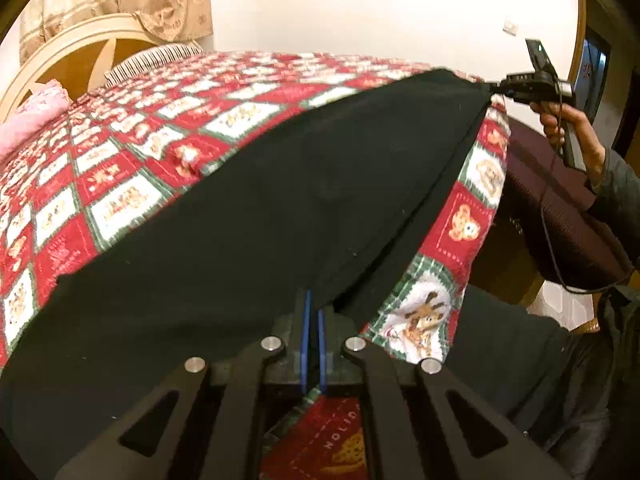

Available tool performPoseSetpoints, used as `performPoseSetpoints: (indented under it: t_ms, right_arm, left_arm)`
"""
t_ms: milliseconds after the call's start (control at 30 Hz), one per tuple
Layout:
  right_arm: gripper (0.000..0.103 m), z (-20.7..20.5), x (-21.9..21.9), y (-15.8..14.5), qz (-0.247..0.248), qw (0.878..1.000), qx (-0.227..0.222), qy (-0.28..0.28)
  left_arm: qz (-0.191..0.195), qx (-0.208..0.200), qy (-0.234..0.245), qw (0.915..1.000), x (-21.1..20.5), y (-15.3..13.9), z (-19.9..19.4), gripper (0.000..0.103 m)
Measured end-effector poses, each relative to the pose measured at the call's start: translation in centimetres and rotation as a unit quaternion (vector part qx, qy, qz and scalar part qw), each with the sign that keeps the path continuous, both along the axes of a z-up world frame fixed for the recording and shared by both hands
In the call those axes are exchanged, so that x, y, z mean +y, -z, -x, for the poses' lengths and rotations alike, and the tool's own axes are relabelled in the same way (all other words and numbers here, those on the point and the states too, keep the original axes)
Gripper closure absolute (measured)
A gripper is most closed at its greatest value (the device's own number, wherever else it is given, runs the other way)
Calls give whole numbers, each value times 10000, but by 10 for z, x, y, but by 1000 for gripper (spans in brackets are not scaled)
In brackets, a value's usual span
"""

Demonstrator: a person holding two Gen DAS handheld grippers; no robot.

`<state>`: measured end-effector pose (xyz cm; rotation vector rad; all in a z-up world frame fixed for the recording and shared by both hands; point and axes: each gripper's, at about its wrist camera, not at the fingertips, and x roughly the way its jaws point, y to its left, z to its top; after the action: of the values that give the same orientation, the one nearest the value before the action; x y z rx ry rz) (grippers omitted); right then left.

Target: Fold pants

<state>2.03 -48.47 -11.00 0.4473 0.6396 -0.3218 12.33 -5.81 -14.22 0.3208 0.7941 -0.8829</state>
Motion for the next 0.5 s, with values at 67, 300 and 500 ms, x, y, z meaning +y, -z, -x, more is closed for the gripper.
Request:
performPoseSetpoints:
  t_ms: [67,300,500]
  right_arm:
    - [97,2,3,-3,50,10000,-17,2]
    - [97,1,-6,0,-124,9999,-39,96]
    - [97,3,-2,-8,3,9999,-92,48]
  left_arm:
    - [11,-17,-19,10000,3,-2,0,99]
    - [190,87,-116,9997,10,-1,-2,99]
    - [230,90,5,9997,9,0,3,99]
